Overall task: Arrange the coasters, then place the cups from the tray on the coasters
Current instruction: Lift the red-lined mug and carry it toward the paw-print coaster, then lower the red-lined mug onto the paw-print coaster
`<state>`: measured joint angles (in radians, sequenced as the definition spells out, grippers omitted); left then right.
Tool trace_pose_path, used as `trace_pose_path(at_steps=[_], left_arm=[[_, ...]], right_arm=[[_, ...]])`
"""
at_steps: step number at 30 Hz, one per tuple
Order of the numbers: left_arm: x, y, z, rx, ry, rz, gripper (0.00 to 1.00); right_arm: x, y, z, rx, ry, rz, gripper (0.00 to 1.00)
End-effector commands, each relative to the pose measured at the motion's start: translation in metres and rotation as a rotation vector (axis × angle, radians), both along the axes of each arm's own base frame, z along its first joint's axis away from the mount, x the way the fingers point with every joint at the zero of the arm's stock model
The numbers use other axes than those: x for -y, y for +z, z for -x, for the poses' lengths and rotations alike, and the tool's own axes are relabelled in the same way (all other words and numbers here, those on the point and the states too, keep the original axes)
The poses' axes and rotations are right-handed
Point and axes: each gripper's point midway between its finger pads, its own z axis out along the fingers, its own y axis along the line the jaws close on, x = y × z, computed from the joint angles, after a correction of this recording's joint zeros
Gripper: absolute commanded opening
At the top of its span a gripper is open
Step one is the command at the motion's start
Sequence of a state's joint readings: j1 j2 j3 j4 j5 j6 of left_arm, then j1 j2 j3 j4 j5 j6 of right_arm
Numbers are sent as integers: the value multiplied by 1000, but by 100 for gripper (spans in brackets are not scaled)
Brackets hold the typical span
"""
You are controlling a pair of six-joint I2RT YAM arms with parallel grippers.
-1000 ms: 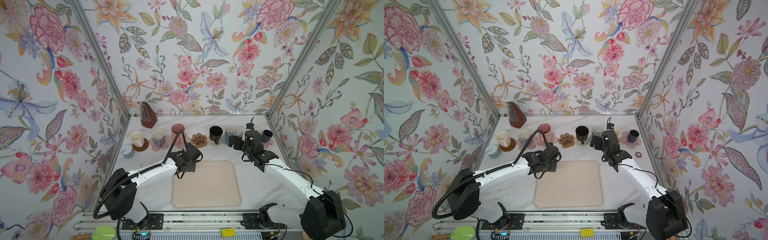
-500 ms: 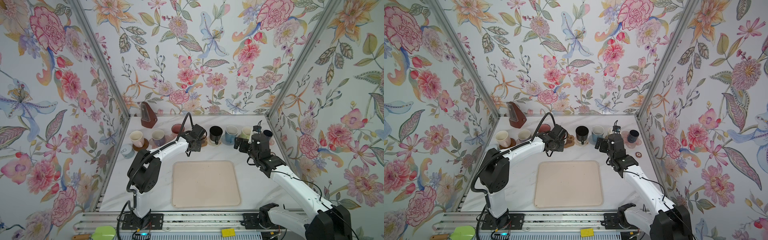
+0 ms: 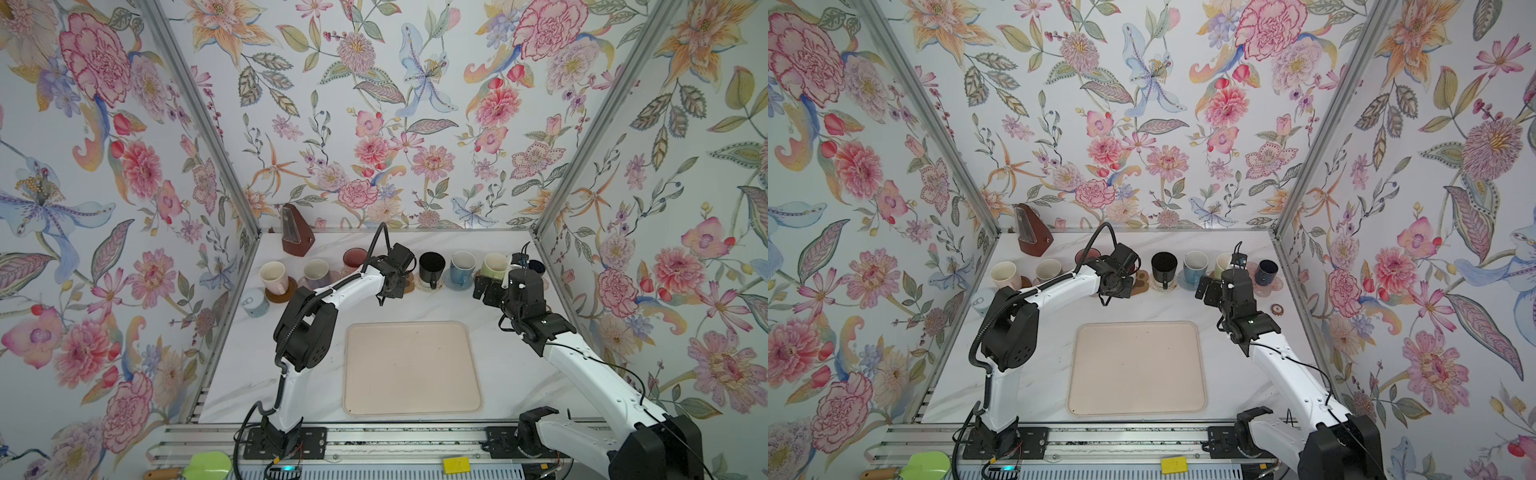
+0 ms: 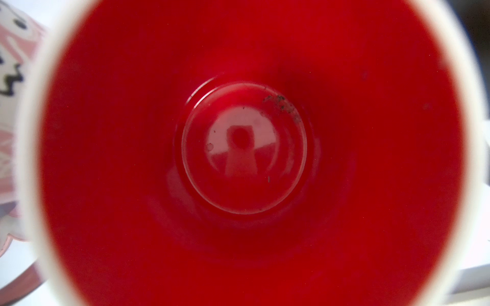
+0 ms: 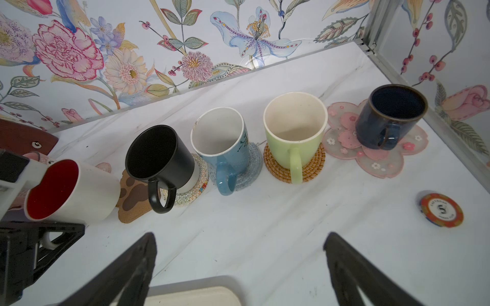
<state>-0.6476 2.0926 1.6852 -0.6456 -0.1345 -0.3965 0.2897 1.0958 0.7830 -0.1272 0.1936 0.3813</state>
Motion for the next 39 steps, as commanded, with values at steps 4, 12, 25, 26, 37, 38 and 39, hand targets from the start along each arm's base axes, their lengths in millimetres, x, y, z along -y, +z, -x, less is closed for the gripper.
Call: trace_pose_path(at_steps=[4,12,25,26,37,38,39], left_arm=[[9,10,-22,35,25,43,0],[16,2,-27,12,67,72,0],[16,-11,-33,-10,152,76,0],[16,-11,-33,-8,156,83,0],[29,-11,-40,-5,155,139,0],[31,-12,-40,-8,154,146,0],[31,-12,-40,-11,152,150,0]], right_arm=[[4,-4,3,-13,12,14,99],[8,-6,1,-15,13,13,99],[12,-7,-3,-7,22,-39,99],[13,-6,-3,-4,20,-43,99],[19,-6,-1,-2,8,-54,99],[18,-5,-1,-1,10,-55,99],[19,-6,-1,-3,9,-55,99]])
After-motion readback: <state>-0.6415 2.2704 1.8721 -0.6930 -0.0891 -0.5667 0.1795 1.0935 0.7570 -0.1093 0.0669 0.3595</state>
